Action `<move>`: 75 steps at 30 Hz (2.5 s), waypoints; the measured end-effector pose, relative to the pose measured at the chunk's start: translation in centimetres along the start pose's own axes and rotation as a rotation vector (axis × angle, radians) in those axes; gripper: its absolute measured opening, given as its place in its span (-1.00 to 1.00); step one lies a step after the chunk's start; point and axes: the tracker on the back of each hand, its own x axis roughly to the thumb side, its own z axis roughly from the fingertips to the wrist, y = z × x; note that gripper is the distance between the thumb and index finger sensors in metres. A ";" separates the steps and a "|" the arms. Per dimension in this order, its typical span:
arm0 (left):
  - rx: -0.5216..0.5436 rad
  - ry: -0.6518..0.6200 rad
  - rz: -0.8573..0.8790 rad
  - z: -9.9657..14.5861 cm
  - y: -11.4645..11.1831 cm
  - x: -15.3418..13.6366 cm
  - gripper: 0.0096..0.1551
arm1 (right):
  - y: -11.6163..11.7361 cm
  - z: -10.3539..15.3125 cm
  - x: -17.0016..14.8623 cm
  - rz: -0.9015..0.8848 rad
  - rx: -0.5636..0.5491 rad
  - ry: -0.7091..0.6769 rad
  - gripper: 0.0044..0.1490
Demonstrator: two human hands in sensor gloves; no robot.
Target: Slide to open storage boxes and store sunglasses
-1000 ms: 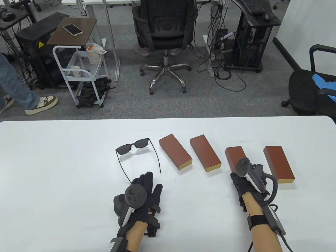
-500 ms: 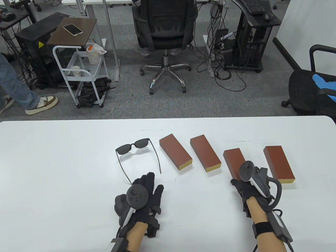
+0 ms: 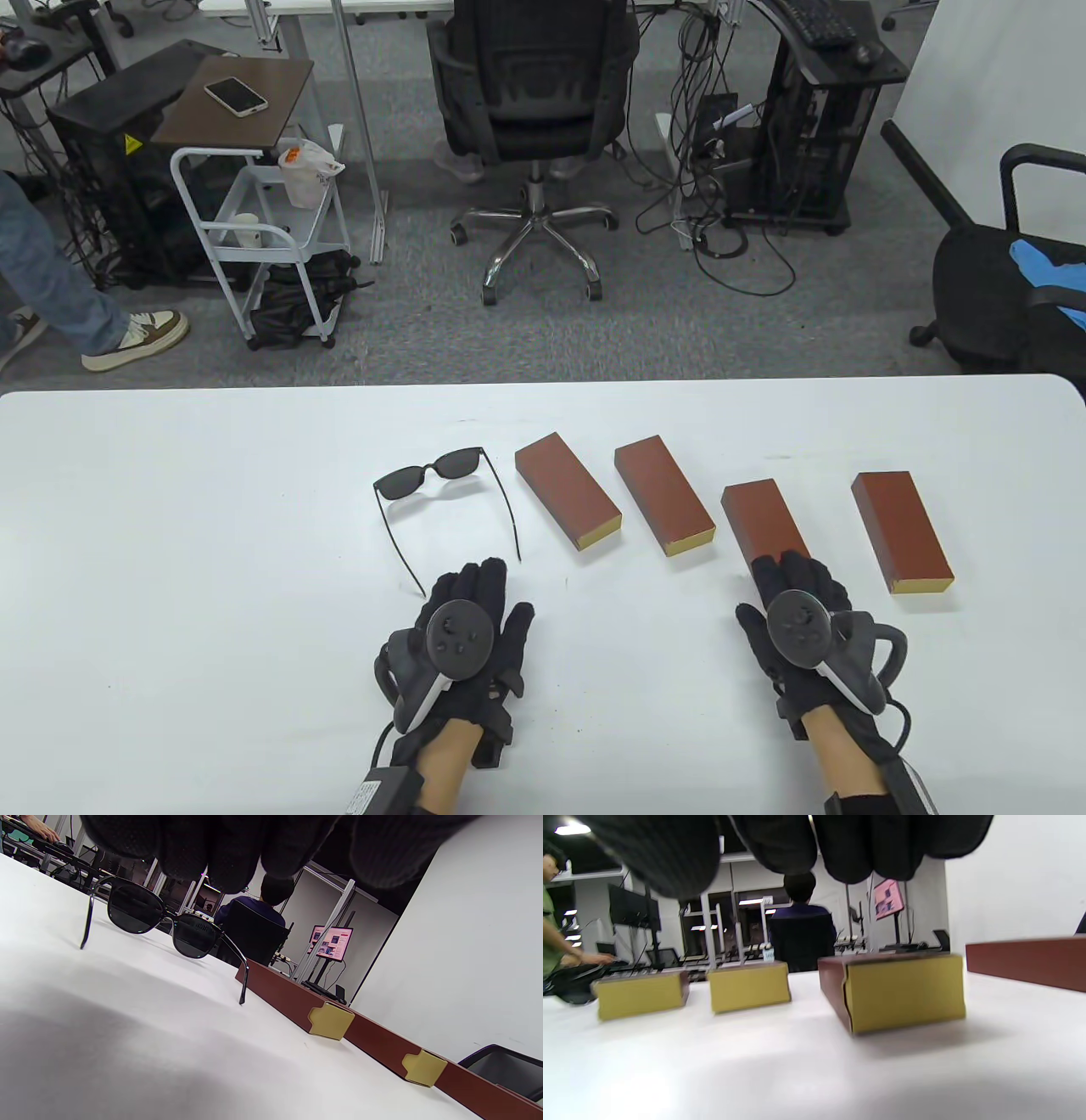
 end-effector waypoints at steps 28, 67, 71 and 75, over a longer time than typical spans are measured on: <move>-0.094 0.400 -0.268 -17.2 4.8 -6.8 -0.17 | -0.7 -0.8 -1.2 0.035 0.044 -0.005 -0.18; -0.235 -0.134 -0.037 -11.6 5.0 1.2 -0.53 | -2.7 -1.0 2.3 -0.165 -0.020 -0.141 -0.22; -0.257 -0.249 -0.018 -9.2 4.8 4.6 -0.53 | -2.5 -0.8 3.1 -0.247 0.010 -0.193 -0.26; -0.260 -0.344 -0.006 -7.4 4.8 7.5 -0.54 | -2.4 -0.7 3.5 -0.322 0.017 -0.212 -0.23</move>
